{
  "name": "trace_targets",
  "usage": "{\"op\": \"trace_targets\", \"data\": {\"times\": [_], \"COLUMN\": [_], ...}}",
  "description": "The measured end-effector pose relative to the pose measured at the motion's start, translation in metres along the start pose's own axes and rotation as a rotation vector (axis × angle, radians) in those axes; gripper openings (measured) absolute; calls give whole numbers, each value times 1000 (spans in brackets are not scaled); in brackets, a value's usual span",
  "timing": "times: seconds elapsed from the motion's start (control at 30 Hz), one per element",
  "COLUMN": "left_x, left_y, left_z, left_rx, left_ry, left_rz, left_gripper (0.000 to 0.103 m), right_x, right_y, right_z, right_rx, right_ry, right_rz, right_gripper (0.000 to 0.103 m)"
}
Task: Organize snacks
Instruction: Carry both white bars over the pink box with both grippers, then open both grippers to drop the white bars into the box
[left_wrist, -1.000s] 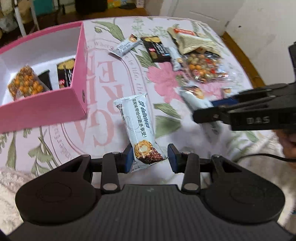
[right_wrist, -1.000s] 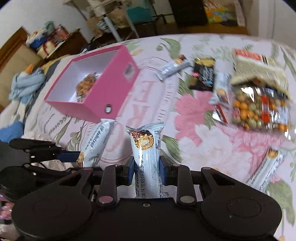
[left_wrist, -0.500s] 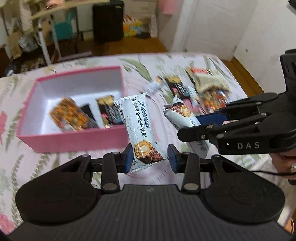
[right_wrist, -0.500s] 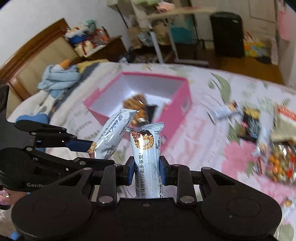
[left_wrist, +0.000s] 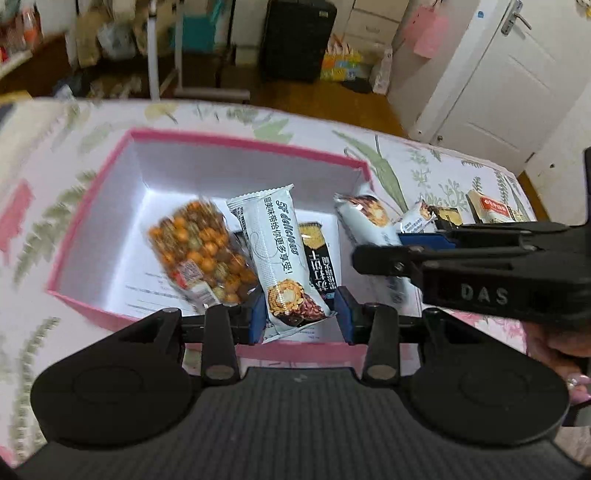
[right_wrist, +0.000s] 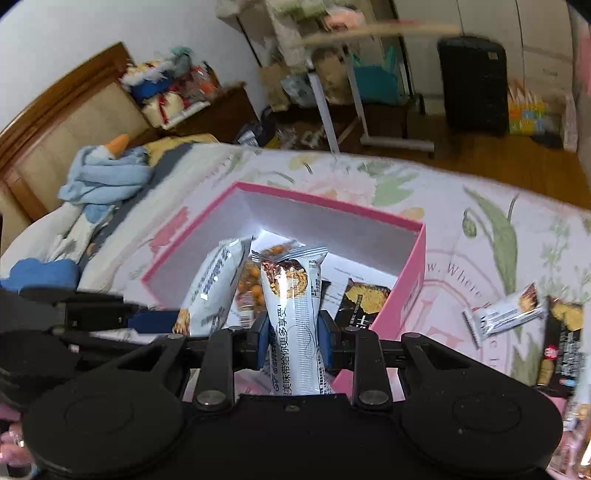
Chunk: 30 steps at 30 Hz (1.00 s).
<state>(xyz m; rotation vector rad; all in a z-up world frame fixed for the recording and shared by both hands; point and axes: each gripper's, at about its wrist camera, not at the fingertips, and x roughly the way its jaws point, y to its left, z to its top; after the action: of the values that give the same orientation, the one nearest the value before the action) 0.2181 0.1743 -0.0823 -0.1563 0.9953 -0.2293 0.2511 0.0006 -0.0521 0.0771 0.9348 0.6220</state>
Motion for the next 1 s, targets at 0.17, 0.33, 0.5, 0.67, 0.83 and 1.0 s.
{"op": "trace_targets", "data": {"times": [0.17,0.33,0.5,0.67,0.83,1.0], "left_x": [34,58,47,16,-24,-46], "left_y": [12,17,7,-4,-29,-53], "left_z": [-1,-4,-8,-9,-13,-18], "left_rx": [-22,-100,-43,-9,94,133], "left_ry": [16,32,15,8,-35,12], "left_rz": [-32,-49,-43,-78,-67,-98], "left_gripper": [39,43,50,51,51,51], "right_x": [34,50,34,-18,-80,-134], "right_y": [-10,-5,-8,-6,-8,-31], "right_z": [8,8,3,-6,-21,-45], "right_rx": [46,21,16,40,11,66], "right_ry": [41,66,36,23,65,73], "right_rz": [2,-39,-60,-24,-99,-143], "right_gripper": [32,36,40,40,44,44]}}
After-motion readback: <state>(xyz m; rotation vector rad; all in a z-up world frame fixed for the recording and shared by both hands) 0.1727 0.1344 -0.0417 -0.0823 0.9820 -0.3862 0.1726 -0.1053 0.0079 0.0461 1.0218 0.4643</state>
